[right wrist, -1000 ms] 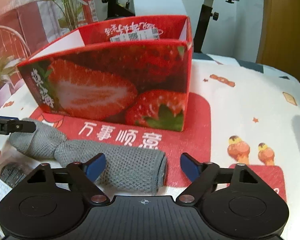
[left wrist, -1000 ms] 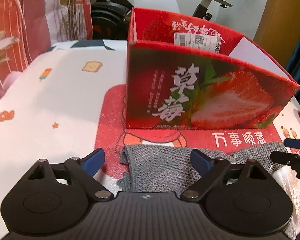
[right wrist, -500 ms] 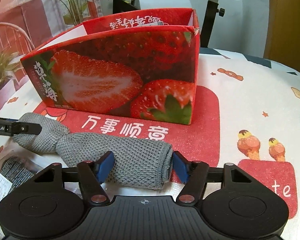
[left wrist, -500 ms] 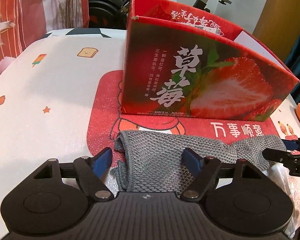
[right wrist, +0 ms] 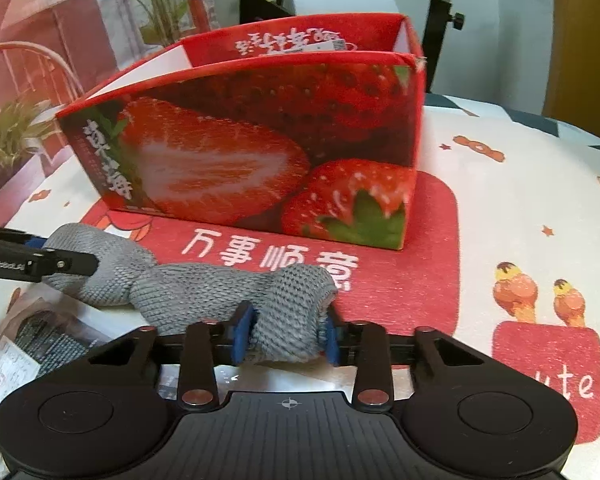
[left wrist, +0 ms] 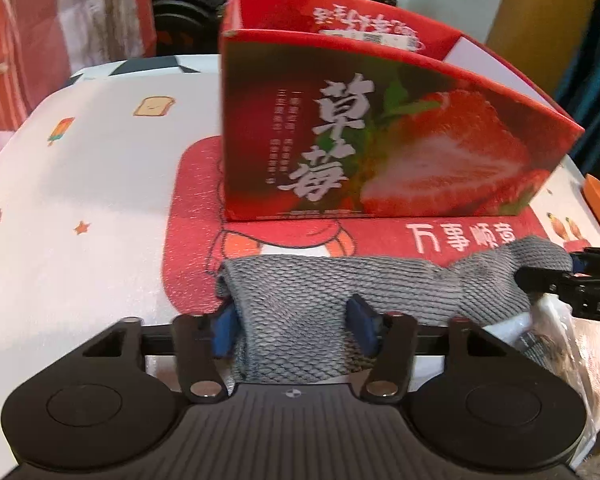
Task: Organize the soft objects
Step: 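Close both grippers on the grey knit towel, then lift the grey towel with both grippers and lower it into the box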
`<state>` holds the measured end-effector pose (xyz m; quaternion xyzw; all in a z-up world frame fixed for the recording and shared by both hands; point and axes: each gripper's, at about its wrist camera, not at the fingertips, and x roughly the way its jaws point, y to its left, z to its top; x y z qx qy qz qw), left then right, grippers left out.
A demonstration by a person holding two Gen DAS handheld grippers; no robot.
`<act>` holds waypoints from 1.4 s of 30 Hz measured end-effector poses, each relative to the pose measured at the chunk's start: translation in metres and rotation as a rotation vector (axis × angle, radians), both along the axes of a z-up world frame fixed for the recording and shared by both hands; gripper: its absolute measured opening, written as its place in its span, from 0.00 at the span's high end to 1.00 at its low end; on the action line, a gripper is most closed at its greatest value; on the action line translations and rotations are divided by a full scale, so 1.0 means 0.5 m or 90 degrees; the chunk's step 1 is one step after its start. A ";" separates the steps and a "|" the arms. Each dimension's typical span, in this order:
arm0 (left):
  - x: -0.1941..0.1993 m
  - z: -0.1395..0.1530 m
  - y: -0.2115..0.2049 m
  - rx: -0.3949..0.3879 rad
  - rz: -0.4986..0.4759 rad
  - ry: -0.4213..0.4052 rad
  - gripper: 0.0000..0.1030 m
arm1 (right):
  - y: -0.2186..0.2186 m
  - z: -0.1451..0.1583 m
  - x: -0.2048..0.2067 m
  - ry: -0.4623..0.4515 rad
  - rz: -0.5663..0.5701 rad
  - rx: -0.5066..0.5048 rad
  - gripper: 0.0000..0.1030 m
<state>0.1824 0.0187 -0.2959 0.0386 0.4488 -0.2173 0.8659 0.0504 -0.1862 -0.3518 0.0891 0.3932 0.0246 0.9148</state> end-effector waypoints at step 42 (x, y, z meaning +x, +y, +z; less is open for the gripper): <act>-0.060 0.190 -0.013 -0.095 -0.007 -0.159 0.90 | -0.024 0.172 -0.027 -0.204 0.029 0.024 0.82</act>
